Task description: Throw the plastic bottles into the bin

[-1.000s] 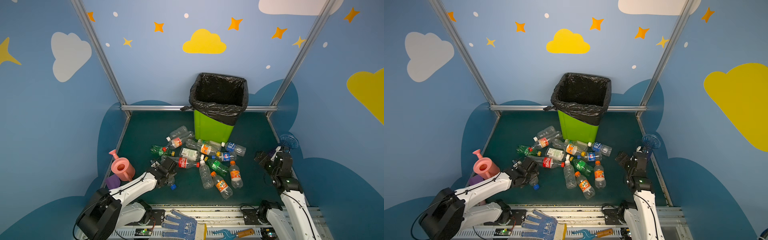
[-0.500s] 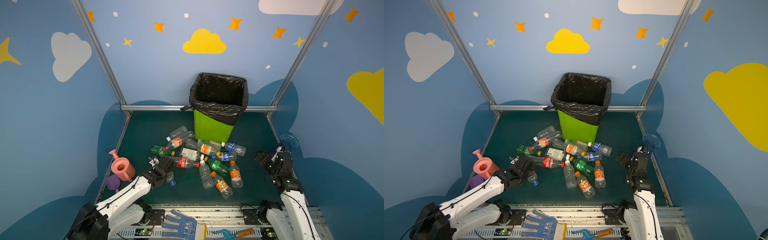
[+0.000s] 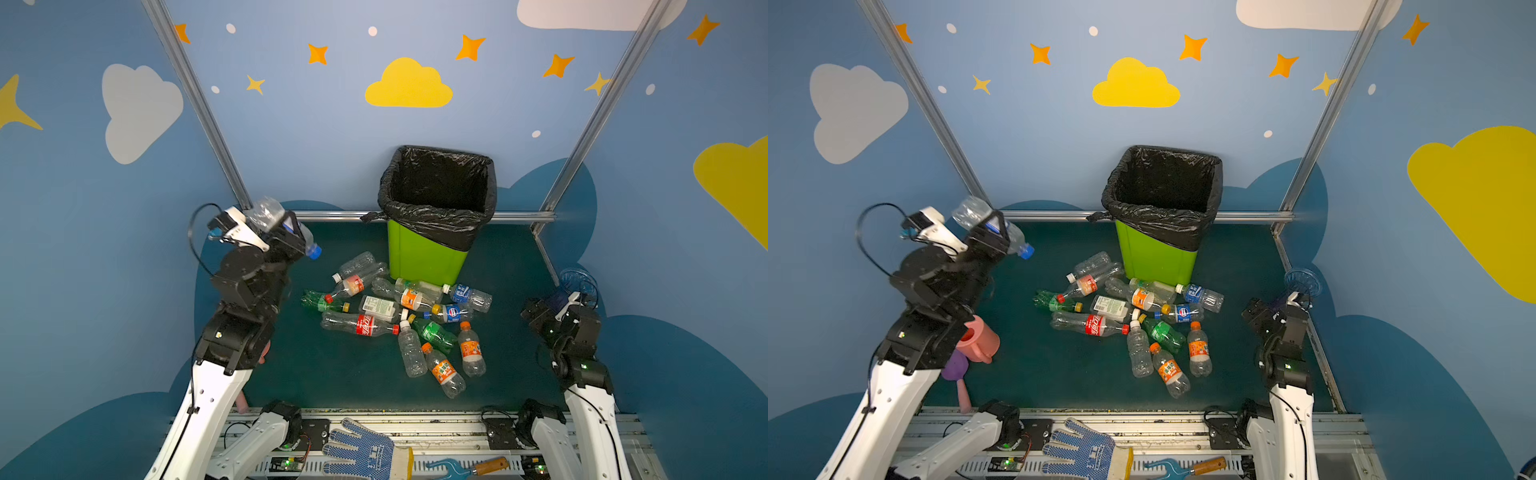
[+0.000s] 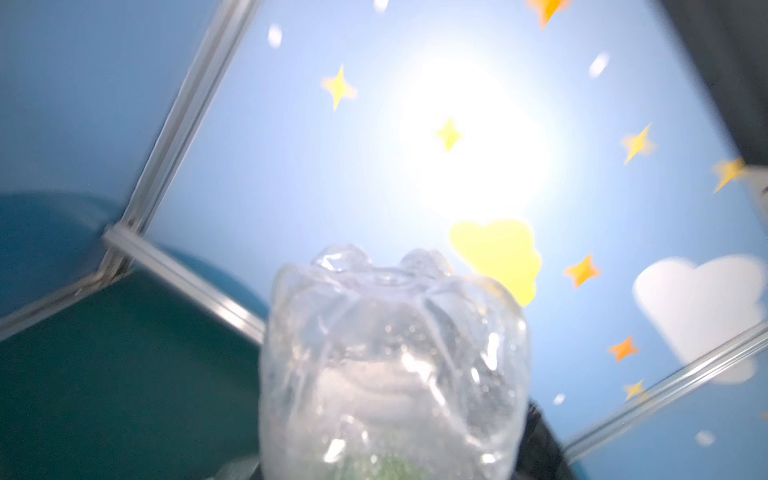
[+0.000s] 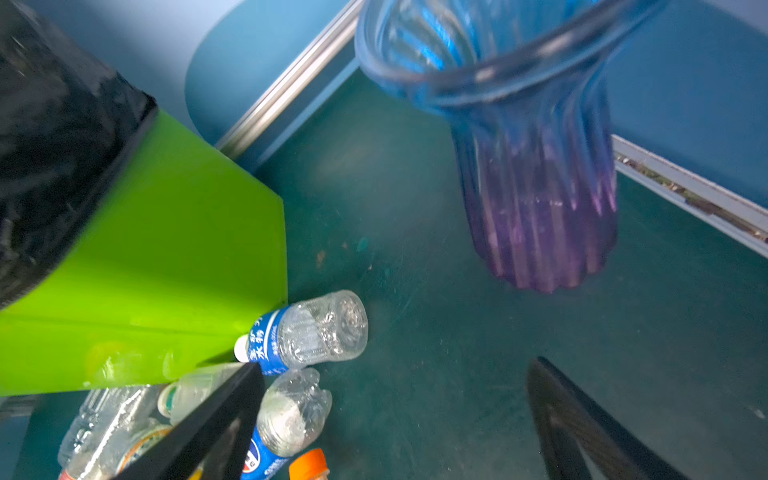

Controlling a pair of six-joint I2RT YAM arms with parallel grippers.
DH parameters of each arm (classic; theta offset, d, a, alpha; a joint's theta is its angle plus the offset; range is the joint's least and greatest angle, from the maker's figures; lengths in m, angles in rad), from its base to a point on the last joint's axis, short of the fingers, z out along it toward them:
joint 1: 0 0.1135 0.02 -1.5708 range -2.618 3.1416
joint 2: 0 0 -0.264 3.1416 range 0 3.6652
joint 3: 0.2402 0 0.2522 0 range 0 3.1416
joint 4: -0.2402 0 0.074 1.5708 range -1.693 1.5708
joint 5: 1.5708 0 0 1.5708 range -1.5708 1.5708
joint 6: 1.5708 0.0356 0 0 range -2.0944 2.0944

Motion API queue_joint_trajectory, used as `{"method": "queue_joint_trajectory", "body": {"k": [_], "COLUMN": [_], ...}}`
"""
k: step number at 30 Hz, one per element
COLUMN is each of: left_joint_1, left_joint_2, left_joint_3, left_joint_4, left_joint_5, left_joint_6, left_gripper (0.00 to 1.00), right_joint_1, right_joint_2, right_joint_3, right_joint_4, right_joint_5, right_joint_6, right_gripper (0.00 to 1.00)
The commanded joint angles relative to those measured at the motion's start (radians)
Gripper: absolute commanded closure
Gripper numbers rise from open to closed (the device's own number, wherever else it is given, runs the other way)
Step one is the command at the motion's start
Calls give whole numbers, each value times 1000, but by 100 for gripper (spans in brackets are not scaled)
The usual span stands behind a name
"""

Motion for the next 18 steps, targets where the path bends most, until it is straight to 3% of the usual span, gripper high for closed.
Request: {"method": "queue_joint_trajectory", "body": {"k": [1, 5, 7, 10, 12, 16, 18], "left_joint_1": [19, -52, -123, -202, -239, -305, -327], "left_joint_2": [149, 399, 596, 936, 1111, 1269, 1219], "left_joint_3": [96, 336, 545, 1026, 1350, 1774, 1752], "left_joint_4": [221, 220, 118, -192, -363, -495, -507], "left_joint_5": [181, 273, 311, 383, 392, 346, 313], "left_joint_6": [-16, -21, 34, 56, 70, 176, 230], "left_gripper": [51, 51, 49, 38, 22, 0, 0], "right_joint_1": [-29, -55, -55, -52, -54, -55, -55], "right_joint_2": [-19, -15, -2, 45, 63, 28, 0], "right_joint_3": [33, 40, 35, 50, 83, 94, 78], "right_joint_4": [1, 13, 46, 73, 21, -40, -36], "right_joint_5": [-42, -106, -161, -264, -286, -254, -250], "right_joint_6": [9, 42, 70, 72, 44, 2, 3], "right_gripper": [3, 3, 3, 3, 3, 3, 3]}}
